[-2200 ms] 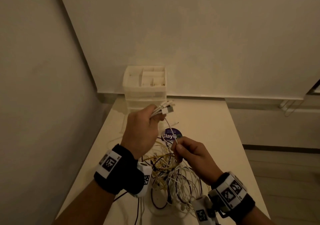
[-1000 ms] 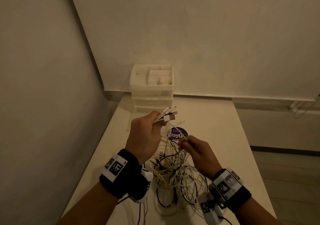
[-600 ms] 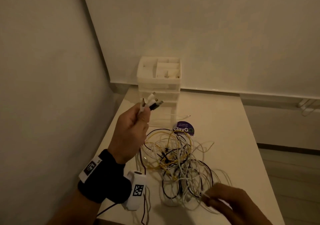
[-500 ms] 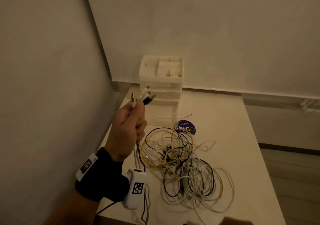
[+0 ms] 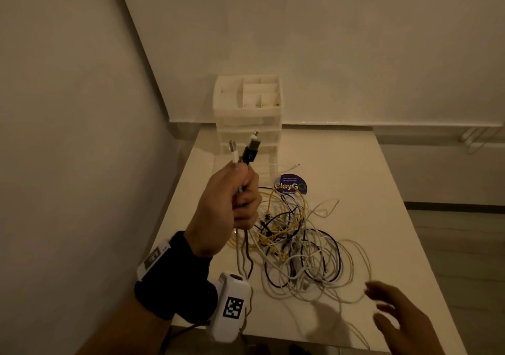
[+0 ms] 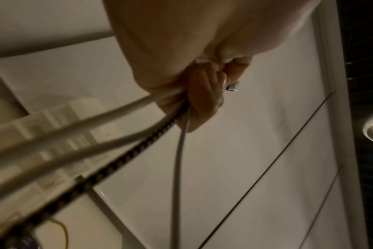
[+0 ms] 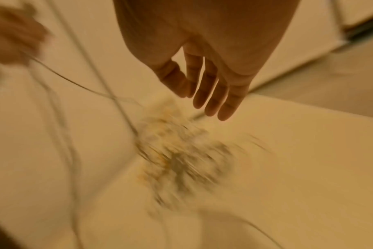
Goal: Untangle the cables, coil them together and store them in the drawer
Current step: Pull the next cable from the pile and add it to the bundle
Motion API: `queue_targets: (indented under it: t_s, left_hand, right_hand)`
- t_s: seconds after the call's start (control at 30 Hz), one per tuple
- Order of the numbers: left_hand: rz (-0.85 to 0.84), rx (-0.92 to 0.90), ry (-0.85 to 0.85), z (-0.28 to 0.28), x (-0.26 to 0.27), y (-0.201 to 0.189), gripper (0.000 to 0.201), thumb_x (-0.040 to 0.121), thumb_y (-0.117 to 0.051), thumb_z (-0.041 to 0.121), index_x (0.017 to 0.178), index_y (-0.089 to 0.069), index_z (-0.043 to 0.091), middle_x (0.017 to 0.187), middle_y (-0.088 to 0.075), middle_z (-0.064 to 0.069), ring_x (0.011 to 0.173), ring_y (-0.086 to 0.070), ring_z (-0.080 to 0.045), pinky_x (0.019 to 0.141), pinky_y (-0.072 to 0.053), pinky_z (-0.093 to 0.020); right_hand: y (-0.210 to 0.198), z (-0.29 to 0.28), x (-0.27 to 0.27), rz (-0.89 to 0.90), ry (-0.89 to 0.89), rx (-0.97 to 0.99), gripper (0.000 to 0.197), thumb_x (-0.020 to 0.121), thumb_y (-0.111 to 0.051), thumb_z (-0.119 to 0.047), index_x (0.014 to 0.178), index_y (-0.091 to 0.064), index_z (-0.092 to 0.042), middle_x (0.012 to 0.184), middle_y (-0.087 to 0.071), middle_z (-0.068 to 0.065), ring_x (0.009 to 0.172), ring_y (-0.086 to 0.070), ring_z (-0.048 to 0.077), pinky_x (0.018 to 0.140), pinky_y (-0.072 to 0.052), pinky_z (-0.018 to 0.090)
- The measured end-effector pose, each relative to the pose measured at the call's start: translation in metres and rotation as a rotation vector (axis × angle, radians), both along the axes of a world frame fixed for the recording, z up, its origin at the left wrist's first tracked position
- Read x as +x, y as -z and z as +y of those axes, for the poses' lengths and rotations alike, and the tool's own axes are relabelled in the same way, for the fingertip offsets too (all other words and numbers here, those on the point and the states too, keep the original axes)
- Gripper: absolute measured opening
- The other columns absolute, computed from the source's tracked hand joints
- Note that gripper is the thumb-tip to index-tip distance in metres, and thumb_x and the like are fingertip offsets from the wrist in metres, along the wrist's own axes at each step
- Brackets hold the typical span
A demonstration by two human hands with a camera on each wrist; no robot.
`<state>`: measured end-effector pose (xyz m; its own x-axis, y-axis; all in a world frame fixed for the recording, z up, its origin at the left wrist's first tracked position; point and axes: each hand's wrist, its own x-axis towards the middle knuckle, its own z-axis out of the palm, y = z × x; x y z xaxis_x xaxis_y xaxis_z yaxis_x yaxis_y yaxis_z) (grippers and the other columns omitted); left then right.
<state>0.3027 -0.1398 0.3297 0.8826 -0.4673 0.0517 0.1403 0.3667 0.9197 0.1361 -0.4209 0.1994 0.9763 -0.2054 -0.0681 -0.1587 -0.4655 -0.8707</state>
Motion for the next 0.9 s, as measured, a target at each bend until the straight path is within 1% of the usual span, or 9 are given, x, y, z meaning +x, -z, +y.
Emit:
queue_targets:
  t_s: [0.07,0.17,0.27,0.37,0.5,0.6,0.73,0.8,0.9]
  left_hand:
    - [-0.032,0.006,0.039,-0.008,-0.010,0.003,0.034,0.093,-0.044,0.037,0.067,-0.032,0.018,0.058,-0.022,-0.002,0.042,-0.020,-0.009,0.042,-0.018,-0.020]
    - [-0.039,-0.025,0.059,-0.021,-0.025,0.009,0.030,0.097,-0.039,0.031,0.071,-0.040,0.016,0.059,-0.028,0.000,0.042,-0.025,-0.009,0.042,-0.024,-0.021]
    - [-0.034,-0.053,0.009,-0.021,-0.032,0.010,0.028,0.097,-0.045,0.033,0.071,-0.046,0.021,0.060,-0.026,-0.001,0.043,-0.022,-0.009,0.042,-0.020,-0.022]
    - [0.009,-0.122,-0.049,-0.004,-0.028,0.004,0.033,0.097,-0.042,0.031,0.069,-0.035,0.015,0.058,-0.026,0.002,0.043,-0.019,-0.009,0.043,-0.014,-0.023]
    - [-0.004,-0.127,-0.129,0.011,-0.026,0.002,0.034,0.096,-0.039,0.031,0.067,-0.031,0.015,0.057,-0.025,0.004,0.042,-0.017,-0.007,0.042,-0.014,-0.020]
    - [-0.033,-0.177,-0.154,0.016,-0.020,-0.006,0.033,0.094,-0.038,0.034,0.069,-0.029,0.015,0.056,-0.027,0.006,0.040,-0.019,-0.005,0.041,-0.014,-0.018]
    - [-0.065,-0.194,-0.125,0.014,-0.011,-0.019,0.033,0.095,-0.035,0.034,0.071,-0.023,0.015,0.055,-0.027,0.006,0.039,-0.019,-0.004,0.042,-0.013,-0.017]
    - [-0.058,-0.146,-0.112,0.005,-0.012,-0.014,0.034,0.095,-0.036,0.034,0.069,-0.026,0.014,0.055,-0.027,0.005,0.040,-0.019,-0.005,0.043,-0.014,-0.017]
    - [-0.029,-0.103,-0.088,-0.013,-0.014,-0.003,0.033,0.096,-0.038,0.032,0.069,-0.030,0.014,0.056,-0.026,0.005,0.041,-0.016,-0.007,0.043,-0.013,-0.018]
  right_hand:
    - [-0.030,0.048,0.027,-0.067,-0.180,-0.015,0.073,0.077,-0.069,-0.010,0.128,-0.045,-0.056,0.121,-0.062,-0.027,0.119,-0.055,-0.003,0.097,-0.043,0.011]
    - [-0.065,0.110,0.065,-0.208,-0.417,0.107,0.067,0.082,-0.060,-0.015,0.142,-0.034,-0.029,0.132,-0.056,-0.015,0.125,-0.050,0.003,0.104,-0.039,0.022]
    - [-0.069,0.156,0.078,-0.300,-0.445,0.217,0.030,0.094,-0.052,-0.019,0.123,-0.043,-0.020,0.106,-0.062,-0.002,0.093,-0.063,0.019,0.084,-0.050,0.041]
    - [-0.046,0.169,0.065,-0.263,-0.460,0.187,0.022,0.099,-0.034,-0.044,0.104,-0.046,-0.026,0.073,-0.057,-0.007,0.059,-0.053,0.011,0.060,-0.044,0.037]
    - [-0.006,0.156,0.052,-0.100,-0.527,-0.006,0.040,0.088,-0.019,-0.072,0.087,-0.038,-0.037,0.069,-0.051,-0.017,0.058,-0.043,0.001,0.056,-0.029,0.021]
    - [0.032,0.139,0.047,-0.018,-0.536,-0.060,0.029,0.089,-0.038,-0.063,0.079,-0.042,-0.036,0.067,-0.044,-0.009,0.058,-0.039,0.003,0.062,-0.028,0.028]
    - [0.079,0.111,0.023,0.290,-0.507,-0.119,0.060,0.056,-0.055,-0.087,0.064,-0.051,-0.028,0.061,-0.047,0.006,0.054,-0.044,0.019,0.061,-0.034,0.035]
    - [0.084,0.108,0.016,0.530,-0.525,-0.077,0.074,0.059,-0.050,-0.089,0.082,-0.054,-0.019,0.087,-0.057,0.030,0.078,-0.056,0.040,0.075,-0.044,0.045]
    - [0.083,0.110,0.018,0.649,-0.513,-0.274,0.044,0.098,-0.033,-0.049,0.124,-0.043,-0.016,0.130,-0.056,0.015,0.120,-0.054,0.026,0.102,-0.039,0.035]
